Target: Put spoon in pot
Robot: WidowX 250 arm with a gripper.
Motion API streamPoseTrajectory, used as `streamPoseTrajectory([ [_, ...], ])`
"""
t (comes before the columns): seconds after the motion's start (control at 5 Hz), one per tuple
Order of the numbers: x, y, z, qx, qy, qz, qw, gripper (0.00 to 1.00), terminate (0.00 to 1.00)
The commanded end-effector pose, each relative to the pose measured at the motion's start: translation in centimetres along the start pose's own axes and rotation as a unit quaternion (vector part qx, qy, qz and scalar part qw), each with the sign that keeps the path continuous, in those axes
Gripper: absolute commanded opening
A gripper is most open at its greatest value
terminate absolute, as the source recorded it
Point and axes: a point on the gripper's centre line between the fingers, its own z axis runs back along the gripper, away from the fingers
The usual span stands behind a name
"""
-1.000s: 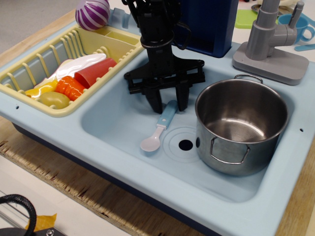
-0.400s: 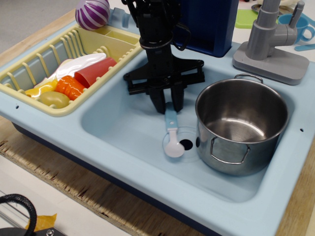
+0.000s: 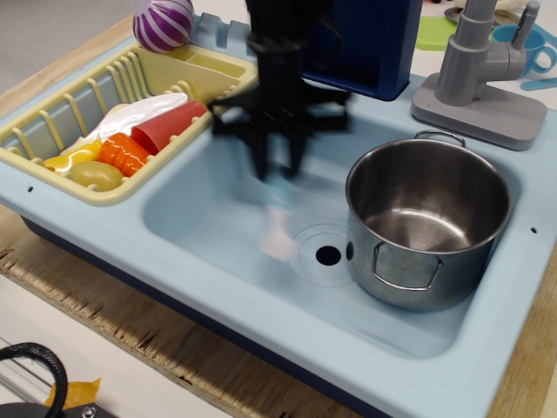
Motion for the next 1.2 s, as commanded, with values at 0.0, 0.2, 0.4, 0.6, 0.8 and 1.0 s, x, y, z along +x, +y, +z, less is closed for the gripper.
streamPoseTrajectory([
  [0.0, 0.7, 0.0, 4.9, -0.009, -0.058, 0.017, 0.9981, 0.0, 0.0],
  [0.2, 0.4, -0.2, 7.2, -0.013, -0.089, 0.027, 0.9956, 0.0, 0.0],
  [0.4, -0.1, -1.5, 9.5, -0.021, -0.104, 0.044, 0.9934, 0.0, 0.0],
  [0.6, -0.7, -2.8, 10.8, -0.038, -0.13, 0.054, 0.9893, 0.0, 0.0],
  [0.8, -1.6, -4.9, 10.6, -0.064, -0.146, 0.069, 0.9847, 0.0, 0.0],
  [1.0, -2.4, -6.5, 9.6, -0.09, -0.158, 0.094, 0.9789, 0.0, 1.0],
])
